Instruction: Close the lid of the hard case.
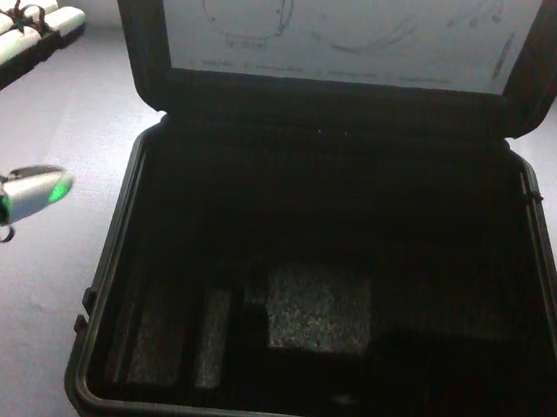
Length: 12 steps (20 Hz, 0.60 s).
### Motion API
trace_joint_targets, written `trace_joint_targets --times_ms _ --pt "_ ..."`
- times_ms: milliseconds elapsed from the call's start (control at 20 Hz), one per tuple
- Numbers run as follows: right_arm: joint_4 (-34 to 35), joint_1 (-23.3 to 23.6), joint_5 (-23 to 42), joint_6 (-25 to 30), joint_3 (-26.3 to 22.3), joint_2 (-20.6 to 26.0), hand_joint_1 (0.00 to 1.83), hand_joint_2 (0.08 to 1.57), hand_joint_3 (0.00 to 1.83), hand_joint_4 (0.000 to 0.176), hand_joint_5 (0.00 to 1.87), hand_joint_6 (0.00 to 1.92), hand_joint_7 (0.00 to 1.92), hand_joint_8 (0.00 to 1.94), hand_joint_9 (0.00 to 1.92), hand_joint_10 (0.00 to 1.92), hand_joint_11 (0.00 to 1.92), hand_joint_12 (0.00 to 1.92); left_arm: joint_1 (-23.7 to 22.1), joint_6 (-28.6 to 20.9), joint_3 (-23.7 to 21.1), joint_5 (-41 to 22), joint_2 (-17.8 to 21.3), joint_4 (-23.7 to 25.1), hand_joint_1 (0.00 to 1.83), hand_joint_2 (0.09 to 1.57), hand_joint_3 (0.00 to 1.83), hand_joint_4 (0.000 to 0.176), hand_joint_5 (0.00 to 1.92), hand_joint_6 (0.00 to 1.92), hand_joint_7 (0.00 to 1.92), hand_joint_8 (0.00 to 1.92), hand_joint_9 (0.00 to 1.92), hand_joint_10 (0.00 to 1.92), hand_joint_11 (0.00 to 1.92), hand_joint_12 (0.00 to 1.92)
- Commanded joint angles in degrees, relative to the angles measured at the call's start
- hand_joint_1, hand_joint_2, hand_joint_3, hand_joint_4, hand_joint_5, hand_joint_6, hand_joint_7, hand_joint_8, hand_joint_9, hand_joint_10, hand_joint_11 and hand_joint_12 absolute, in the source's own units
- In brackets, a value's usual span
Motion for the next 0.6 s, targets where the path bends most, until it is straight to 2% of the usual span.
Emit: trace_joint_targets --times_ms 0,150,250,550 --pt "1.6 0.8 6.4 0.2 0.4 0.1 0.29 1.27 0.00 0.000 0.15 0.00 0.14 0.00 0.11 0.00 0.01 0.19 -0.7 0.0 0.4 -7.1 -0.1 -0.4 0.13 1.23 0.02 0.000 0.00 0.00 0.00 0.00 0.00 0.00 0.00 0.00" --pt "1.4 0.8 6.1 0.2 0.5 0.0 0.33 1.28 0.00 0.000 0.13 0.00 0.10 0.00 0.06 0.00 0.00 0.08 -0.6 0.0 0.6 -6.9 -0.3 -0.8 0.10 1.23 0.01 0.000 0.00 0.00 0.00 0.00 0.01 0.00 0.01 0.00" --pt "1.4 1.6 5.4 0.2 1.1 -0.4 0.35 1.29 0.00 0.000 0.13 0.00 0.11 0.01 0.07 0.01 0.03 0.08 -1.3 0.0 1.3 -6.0 -0.7 -1.0 0.10 1.22 0.00 0.000 0.00 0.00 0.00 0.00 0.01 0.00 0.01 0.00" --pt "1.4 10.4 -5.7 0.2 7.4 -4.2 0.22 1.23 0.00 0.000 0.07 0.00 0.05 0.00 0.03 0.00 0.00 0.05 -6.4 0.0 6.5 1.1 -3.3 -3.1 0.01 1.13 0.00 0.000 0.00 0.00 0.00 0.00 0.00 0.00 0.00 0.00"
